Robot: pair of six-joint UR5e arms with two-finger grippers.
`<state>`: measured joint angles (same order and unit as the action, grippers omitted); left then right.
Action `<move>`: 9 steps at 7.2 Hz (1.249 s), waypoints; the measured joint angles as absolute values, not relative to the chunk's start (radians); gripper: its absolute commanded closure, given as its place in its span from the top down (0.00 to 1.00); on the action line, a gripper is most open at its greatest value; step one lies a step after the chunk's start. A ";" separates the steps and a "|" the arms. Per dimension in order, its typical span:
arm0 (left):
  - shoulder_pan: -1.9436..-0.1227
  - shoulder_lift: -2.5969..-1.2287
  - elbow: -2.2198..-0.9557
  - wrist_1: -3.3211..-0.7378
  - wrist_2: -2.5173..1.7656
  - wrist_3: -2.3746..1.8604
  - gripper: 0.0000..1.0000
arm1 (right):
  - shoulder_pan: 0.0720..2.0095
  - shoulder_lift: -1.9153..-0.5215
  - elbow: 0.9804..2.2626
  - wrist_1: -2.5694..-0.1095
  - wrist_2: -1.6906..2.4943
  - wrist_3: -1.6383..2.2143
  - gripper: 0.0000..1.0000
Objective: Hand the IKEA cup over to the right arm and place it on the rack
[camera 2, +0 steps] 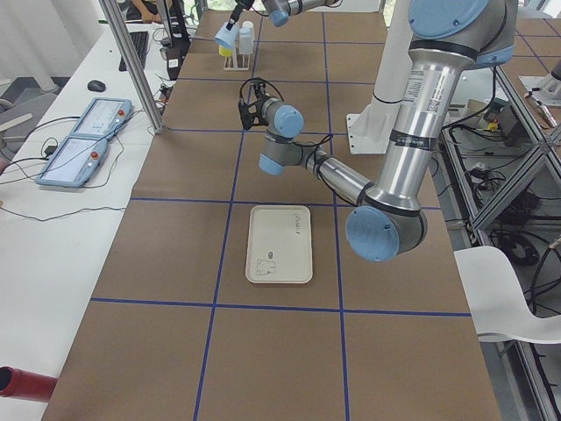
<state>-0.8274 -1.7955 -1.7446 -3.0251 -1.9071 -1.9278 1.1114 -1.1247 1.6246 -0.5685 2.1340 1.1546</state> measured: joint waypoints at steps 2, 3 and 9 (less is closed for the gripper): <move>-0.874 -1.745 -1.754 -2.885 -1.925 -1.790 1.00 | 1.217 -1.130 1.630 -0.822 2.211 0.886 0.14; -0.896 -1.730 -1.763 -2.792 -1.929 -1.709 1.00 | 1.271 -1.136 1.628 -0.945 2.246 0.743 0.14; -0.992 -1.659 -1.958 -2.056 -1.914 -1.011 1.00 | 1.447 -1.085 1.390 -1.398 2.275 0.166 0.14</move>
